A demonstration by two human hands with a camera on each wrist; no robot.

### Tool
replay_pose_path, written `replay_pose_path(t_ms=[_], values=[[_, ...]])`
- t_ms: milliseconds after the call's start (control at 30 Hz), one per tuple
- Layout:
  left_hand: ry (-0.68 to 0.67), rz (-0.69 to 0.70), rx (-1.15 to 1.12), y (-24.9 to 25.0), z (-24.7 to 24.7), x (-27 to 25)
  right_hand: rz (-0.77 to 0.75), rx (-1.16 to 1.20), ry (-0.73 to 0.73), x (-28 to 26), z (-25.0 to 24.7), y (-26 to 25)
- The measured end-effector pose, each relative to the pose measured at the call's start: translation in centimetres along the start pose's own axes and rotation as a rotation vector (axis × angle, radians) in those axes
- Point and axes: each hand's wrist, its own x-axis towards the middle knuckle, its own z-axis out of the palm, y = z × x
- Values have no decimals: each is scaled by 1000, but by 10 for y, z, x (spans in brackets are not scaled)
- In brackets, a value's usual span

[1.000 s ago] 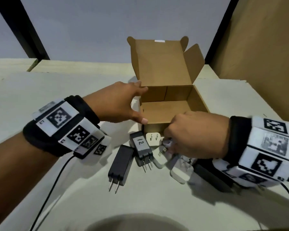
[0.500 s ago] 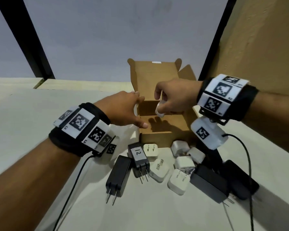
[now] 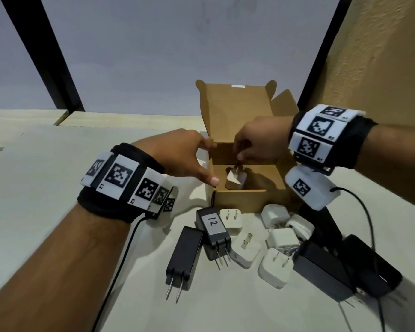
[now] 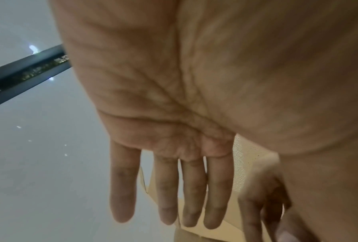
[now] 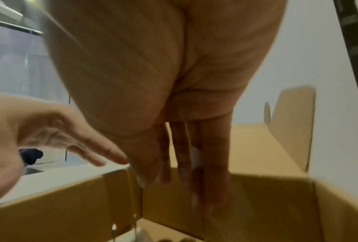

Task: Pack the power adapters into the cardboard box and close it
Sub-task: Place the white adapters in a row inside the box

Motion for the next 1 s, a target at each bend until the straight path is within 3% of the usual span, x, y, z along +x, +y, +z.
replay_pose_path(t_ms=[167, 367, 567, 1000], values=[[21, -1, 5, 0, -2, 10, -118, 28, -122, -35, 9, 13], [55, -20, -15, 0, 1, 16, -190, 22, -129, -39, 31, 7], [101, 1, -97, -6, 9, 7, -154, -90, -143, -20, 27, -5], [62, 6, -75, -9, 14, 5, -113, -131, -167, 4, 17, -18]])
